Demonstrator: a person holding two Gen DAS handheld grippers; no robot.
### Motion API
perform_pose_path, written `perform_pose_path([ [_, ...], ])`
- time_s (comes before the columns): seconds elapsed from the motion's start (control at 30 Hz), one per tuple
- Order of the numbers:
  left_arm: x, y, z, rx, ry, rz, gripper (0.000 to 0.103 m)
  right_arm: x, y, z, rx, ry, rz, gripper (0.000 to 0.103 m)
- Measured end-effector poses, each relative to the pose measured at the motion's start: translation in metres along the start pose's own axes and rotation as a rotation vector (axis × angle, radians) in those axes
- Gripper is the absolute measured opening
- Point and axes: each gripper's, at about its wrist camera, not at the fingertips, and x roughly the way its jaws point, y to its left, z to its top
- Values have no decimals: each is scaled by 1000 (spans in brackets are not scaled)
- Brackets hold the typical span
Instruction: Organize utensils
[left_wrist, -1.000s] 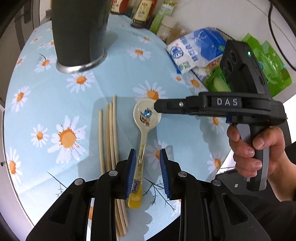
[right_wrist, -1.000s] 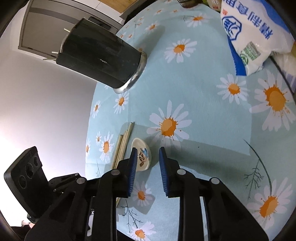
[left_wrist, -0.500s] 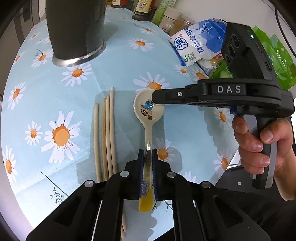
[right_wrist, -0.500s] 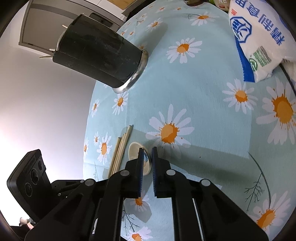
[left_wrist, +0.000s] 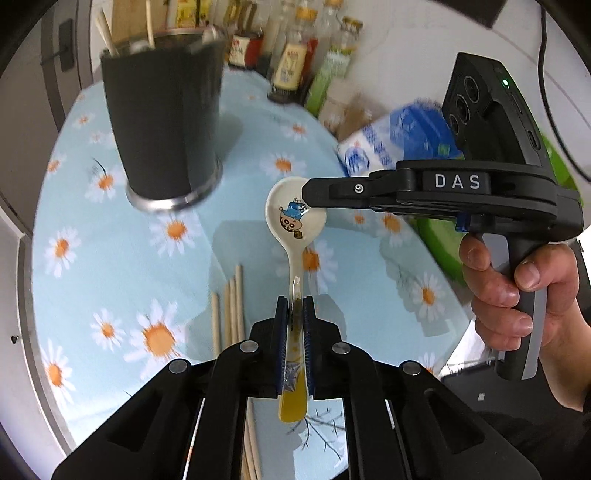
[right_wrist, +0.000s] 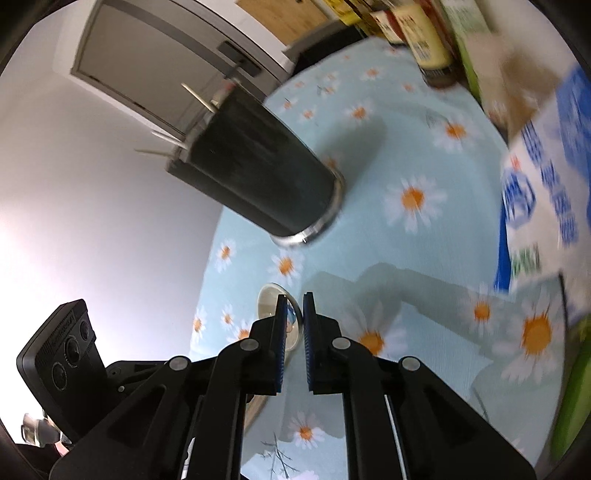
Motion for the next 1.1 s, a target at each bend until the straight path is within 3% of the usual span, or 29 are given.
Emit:
perform_pose_path([
  [0.73,-55,6,63,29,-211,82,7,-19,58,73,-119,-105,43,12],
  [1.1,-60,15,85,24,-236,89,7,-31,68,100,-125,-146,55,12],
])
